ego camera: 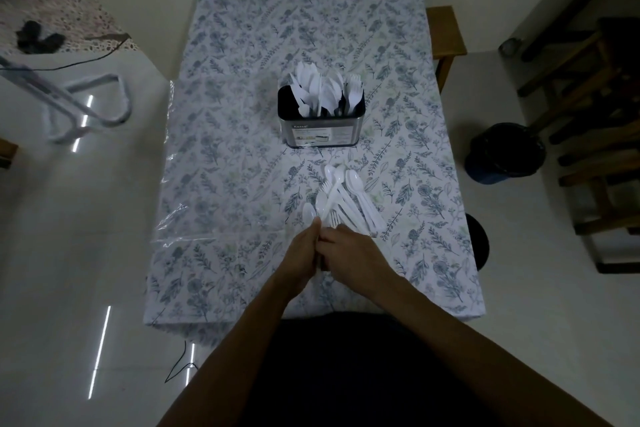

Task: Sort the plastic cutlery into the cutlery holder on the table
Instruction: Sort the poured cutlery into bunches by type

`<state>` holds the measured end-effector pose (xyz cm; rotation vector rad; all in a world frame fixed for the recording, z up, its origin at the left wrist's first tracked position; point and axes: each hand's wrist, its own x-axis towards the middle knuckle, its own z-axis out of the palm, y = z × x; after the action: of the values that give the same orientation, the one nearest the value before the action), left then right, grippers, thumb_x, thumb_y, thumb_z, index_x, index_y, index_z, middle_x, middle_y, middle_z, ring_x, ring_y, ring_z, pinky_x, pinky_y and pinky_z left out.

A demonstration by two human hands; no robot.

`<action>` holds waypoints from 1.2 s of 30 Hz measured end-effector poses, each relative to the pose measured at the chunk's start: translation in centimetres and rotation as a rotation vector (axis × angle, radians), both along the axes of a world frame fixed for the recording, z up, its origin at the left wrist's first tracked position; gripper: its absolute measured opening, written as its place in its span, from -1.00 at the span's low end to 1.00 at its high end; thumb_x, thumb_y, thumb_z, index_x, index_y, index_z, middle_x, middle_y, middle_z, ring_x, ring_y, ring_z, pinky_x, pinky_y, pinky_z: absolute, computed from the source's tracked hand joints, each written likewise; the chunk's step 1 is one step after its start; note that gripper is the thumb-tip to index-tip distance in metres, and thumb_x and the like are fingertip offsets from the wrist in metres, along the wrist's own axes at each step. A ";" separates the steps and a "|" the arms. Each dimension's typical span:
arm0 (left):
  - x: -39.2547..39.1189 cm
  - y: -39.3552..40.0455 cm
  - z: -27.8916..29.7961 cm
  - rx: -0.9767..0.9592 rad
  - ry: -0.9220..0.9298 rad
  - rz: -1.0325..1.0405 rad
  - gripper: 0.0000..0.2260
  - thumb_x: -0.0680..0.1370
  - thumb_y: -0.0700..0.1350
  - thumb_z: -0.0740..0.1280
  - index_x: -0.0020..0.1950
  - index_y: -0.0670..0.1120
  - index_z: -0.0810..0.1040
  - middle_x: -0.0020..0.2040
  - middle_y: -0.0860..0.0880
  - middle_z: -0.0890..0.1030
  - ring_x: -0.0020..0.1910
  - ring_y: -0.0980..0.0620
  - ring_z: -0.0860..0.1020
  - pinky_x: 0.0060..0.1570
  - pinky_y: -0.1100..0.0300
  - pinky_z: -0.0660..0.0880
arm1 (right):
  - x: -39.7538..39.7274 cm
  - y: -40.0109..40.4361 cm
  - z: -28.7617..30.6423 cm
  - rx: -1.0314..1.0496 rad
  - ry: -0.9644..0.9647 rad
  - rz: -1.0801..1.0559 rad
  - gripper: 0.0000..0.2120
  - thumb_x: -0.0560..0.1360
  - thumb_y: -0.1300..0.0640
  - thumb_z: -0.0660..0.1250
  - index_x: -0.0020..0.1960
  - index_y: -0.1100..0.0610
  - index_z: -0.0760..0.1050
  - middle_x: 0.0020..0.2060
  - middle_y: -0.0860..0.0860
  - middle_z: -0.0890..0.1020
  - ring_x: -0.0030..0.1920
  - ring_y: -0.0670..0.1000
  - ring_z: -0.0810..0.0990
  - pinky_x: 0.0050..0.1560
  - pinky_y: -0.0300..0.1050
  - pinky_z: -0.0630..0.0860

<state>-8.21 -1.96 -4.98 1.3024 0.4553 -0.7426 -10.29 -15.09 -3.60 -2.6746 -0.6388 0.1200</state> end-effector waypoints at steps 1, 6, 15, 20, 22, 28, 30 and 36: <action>0.0 0.2 0.1 -0.010 0.013 0.029 -0.51 0.73 0.11 0.11 -0.02 -0.22 0.65 -0.20 -0.21 0.69 -0.24 -0.08 0.65 -0.32 0.15 0.56 | 0.0 0.2 -0.1 0.017 -0.004 0.037 -0.81 0.37 0.27 0.42 -0.05 0.06 0.66 -0.07 -0.05 0.64 -0.13 0.03 0.54 -0.21 -0.07 0.57; 0.7 1.6 -0.1 0.031 0.089 0.165 -0.63 0.75 0.02 0.11 0.07 -0.23 0.57 -0.23 -0.13 0.62 -0.36 0.02 0.53 -0.34 0.17 0.47 | -0.1 -0.5 1.0 0.197 0.127 -0.339 -0.84 0.55 0.11 0.28 0.00 -0.03 0.63 -0.08 -0.12 0.66 -0.08 -0.11 0.54 -0.12 -0.20 0.51; 1.3 2.3 -0.6 0.043 0.082 0.273 -0.78 0.72 -0.05 0.22 0.12 -0.19 0.54 -0.22 -0.12 0.52 -0.36 0.02 0.46 -0.27 0.12 0.44 | 0.1 -1.0 -2.5 -0.004 0.490 -0.505 -0.72 0.53 0.05 0.33 0.15 0.18 0.44 -0.10 0.12 0.65 -0.09 0.16 0.65 -0.16 -0.06 0.50; 1.2 1.9 -0.7 0.073 0.117 0.268 -0.82 0.71 -0.08 0.24 0.05 -0.17 0.51 -0.25 -0.11 0.52 -0.40 0.03 0.44 -0.34 0.15 0.42 | -0.2 -1.4 -1.2 0.148 0.490 -0.576 -0.83 0.44 0.10 0.42 -0.06 0.14 0.49 -0.26 0.02 0.62 -0.24 0.04 0.60 -0.27 -0.10 0.49; 1.2 1.5 -0.7 0.053 0.116 0.235 -0.82 0.69 -0.04 0.30 0.00 -0.14 0.48 -0.28 -0.08 0.45 -0.40 0.02 0.40 -0.36 0.16 0.40 | -0.6 -1.5 -0.2 0.225 0.490 -0.597 -0.85 0.43 0.10 0.46 -0.10 0.12 0.52 -0.28 -0.02 0.63 -0.25 -0.03 0.61 -0.21 -0.12 0.56; 1.1 0.1 -0.8 -0.050 0.052 0.144 -0.78 0.68 -0.08 0.28 0.03 -0.25 0.49 -0.18 -0.27 0.58 -0.25 -0.16 0.59 -0.20 0.01 0.55 | -0.4 -0.8 2.1 0.406 0.489 -0.514 -0.83 0.49 -0.05 0.45 -0.08 0.05 0.58 -0.22 -0.11 0.69 -0.24 -0.19 0.65 -0.21 -0.31 0.56; 1.0 0.2 -0.8 0.036 0.024 0.212 -0.81 0.70 -0.11 0.24 0.06 -0.24 0.50 -0.20 -0.22 0.59 -0.30 -0.10 0.58 -0.31 0.08 0.55 | 1.0 -1.5 1.4 0.308 0.403 -0.559 -0.79 0.55 -0.07 0.37 -0.06 0.08 0.56 -0.22 -0.08 0.66 -0.25 -0.14 0.63 -0.22 -0.23 0.59; 1.4 1.3 -0.7 0.137 0.032 0.287 -0.85 0.70 -0.11 0.26 0.03 -0.16 0.53 -0.27 -0.13 0.54 -0.45 0.03 0.48 -0.40 0.14 0.46 | 4.4 -2.4 -1.7 -0.078 0.370 -0.479 -0.70 0.59 -0.02 0.27 0.16 0.20 0.45 -0.04 0.14 0.59 -0.05 0.17 0.62 -0.19 -0.03 0.50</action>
<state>-6.77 -0.61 -5.69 1.3184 0.7127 -0.4989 -5.91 -17.50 -5.34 -2.6923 0.1247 0.4969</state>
